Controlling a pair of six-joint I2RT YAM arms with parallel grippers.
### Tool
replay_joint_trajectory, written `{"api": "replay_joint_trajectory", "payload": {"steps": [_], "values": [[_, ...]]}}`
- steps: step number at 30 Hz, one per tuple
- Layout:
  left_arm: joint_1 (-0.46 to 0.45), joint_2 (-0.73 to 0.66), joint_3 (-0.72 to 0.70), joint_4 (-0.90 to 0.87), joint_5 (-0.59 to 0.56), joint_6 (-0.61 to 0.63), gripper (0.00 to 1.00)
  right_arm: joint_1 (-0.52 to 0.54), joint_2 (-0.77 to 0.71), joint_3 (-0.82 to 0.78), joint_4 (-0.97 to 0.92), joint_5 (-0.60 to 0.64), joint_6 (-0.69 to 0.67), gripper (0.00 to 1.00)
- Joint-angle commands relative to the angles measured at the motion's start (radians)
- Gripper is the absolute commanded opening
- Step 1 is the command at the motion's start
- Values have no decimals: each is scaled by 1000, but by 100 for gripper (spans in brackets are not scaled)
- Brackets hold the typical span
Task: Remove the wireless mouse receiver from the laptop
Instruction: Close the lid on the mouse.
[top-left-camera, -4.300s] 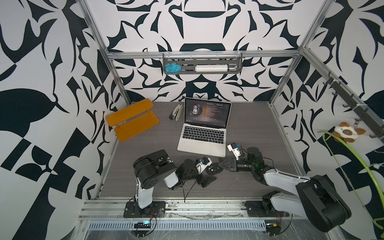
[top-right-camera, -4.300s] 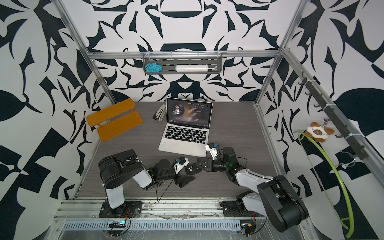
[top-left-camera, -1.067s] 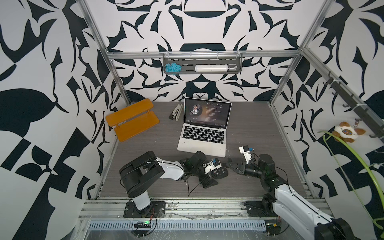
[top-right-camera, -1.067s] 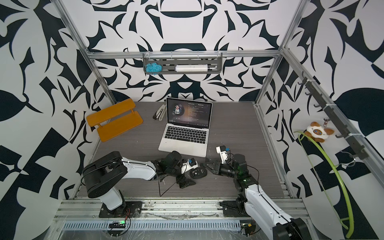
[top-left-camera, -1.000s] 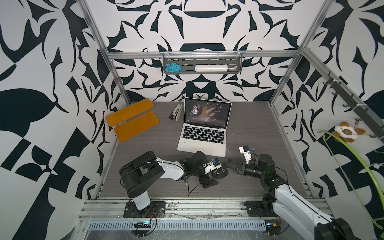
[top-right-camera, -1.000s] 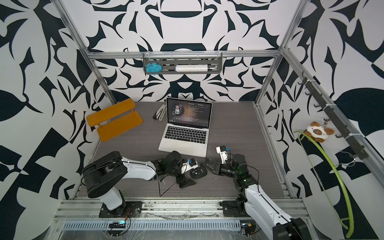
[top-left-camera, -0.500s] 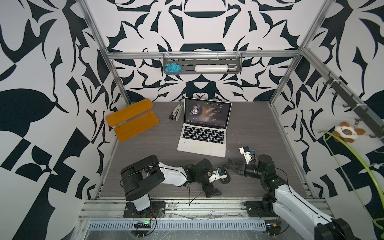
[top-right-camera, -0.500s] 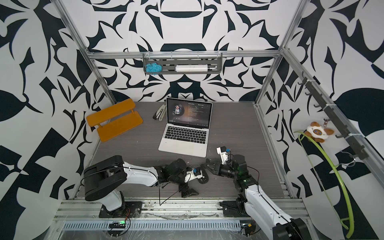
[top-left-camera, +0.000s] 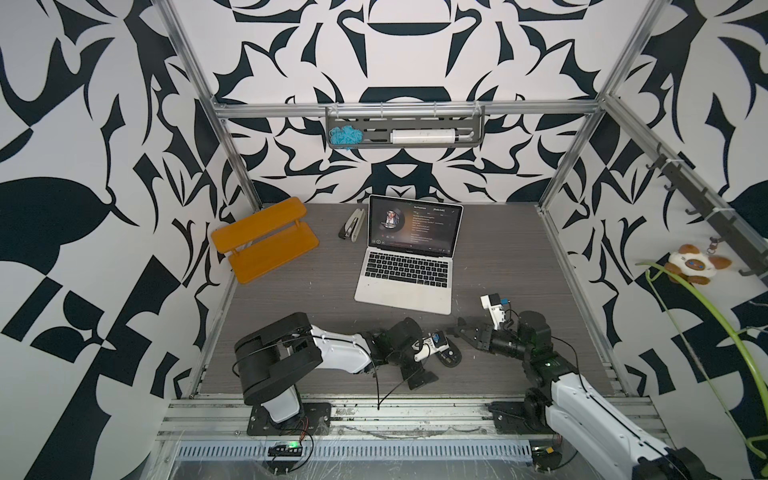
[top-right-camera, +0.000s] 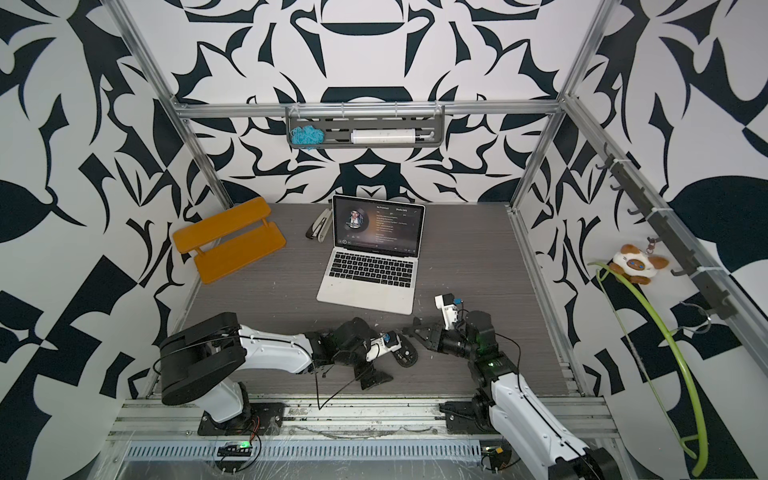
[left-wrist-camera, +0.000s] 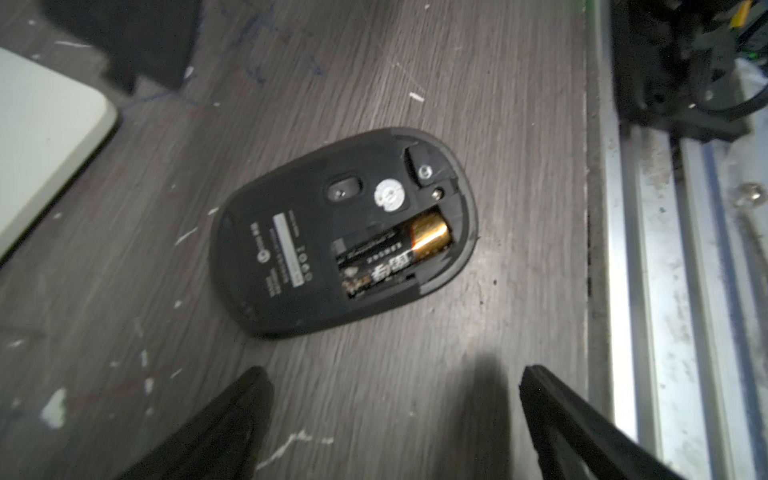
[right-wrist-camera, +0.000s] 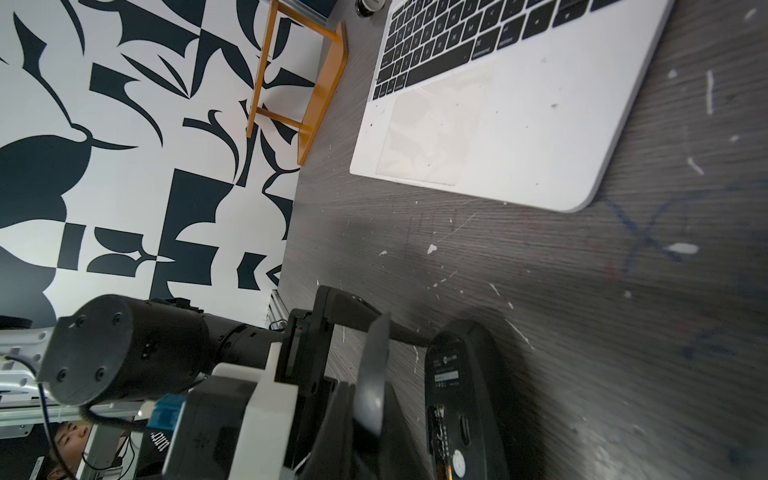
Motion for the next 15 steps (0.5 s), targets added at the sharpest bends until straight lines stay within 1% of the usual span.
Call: {"api": "replay_joint_trajectory", "payload": {"steps": [1,5,6,7,8,9,10,13,15], "values": [[9,-66,-58,-82,-92,58,99,-6,-25,12,18,-12,6,0],[16,-152,-174,96,-76,238,99,-6,-26,13,20,-14,13,0],[24,-156,-184,124,-58,282,99,-6,-26,14,23,-15,15,0],[39,-150,-182,137,-11,337,99,-6,-27,17,24,-15,17,0],[53,-134,-168,131,37,400,99,-6,-28,20,26,-15,20,0],[65,-112,-151,130,51,434,99,-6,-30,23,28,-14,21,0],[86,-81,-125,122,69,460,99,-6,-30,28,26,-15,24,0],[167,-10,-49,85,200,506,99,-6,-44,39,29,-19,38,0],[194,24,-20,78,253,555,99,-6,-66,47,16,-20,43,0]]}}
